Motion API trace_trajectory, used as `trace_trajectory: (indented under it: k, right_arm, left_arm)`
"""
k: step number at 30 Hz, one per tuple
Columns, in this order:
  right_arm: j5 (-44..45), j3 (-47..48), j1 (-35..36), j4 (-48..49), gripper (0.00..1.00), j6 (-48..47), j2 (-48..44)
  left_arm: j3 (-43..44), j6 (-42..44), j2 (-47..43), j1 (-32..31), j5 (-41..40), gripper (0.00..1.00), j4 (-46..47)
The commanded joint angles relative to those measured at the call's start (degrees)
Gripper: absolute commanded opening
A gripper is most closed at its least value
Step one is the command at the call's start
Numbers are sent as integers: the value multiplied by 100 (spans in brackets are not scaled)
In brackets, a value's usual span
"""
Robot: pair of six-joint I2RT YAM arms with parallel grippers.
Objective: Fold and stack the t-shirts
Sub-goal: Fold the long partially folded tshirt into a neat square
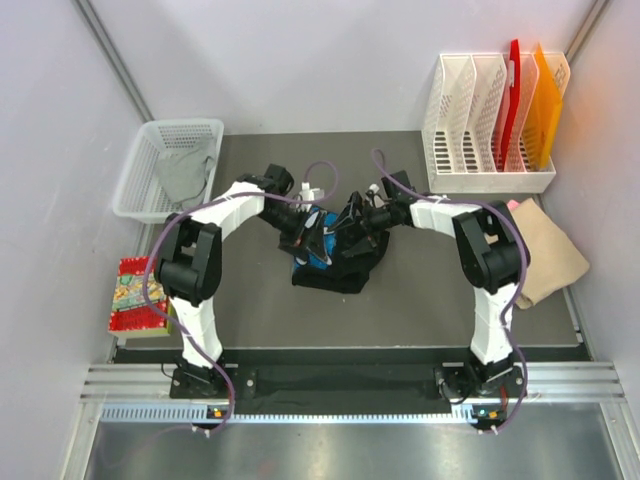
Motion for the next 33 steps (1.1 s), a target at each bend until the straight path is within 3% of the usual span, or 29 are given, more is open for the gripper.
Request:
trace_trajectory:
  k: [1,5,11,15,20,25,33]
  right_arm:
    - [-108,162,-59,57,100,-189,338]
    - [50,391,-129,-601,100,-777,698]
    - [305,629,-252,-1322,100,-1586,1032]
    - [427,1250,-349,-2051,100,-2254,1033]
    - [902,2070,-550,-3300,100,-3230,508]
    - [1157,1342,-788,-3144,100,-3284,-355]
    - [1377,-425,-1060,-2528,100,-3354,-962]
  left_arm:
    - [-513,-45,96,-100,283,99,544]
    - [-778,156,439,-205,143,99,535]
    - [-1041,464,791,-240,-859,99,482]
    - [-648,517,485,-240,-1238,99,334]
    - [388,816,194,-170,-1475,99,-675]
    - [971,1053,-193,-117,-1660,99,-1064]
    - [1305,913,193,-205,-1555,99,-1012]
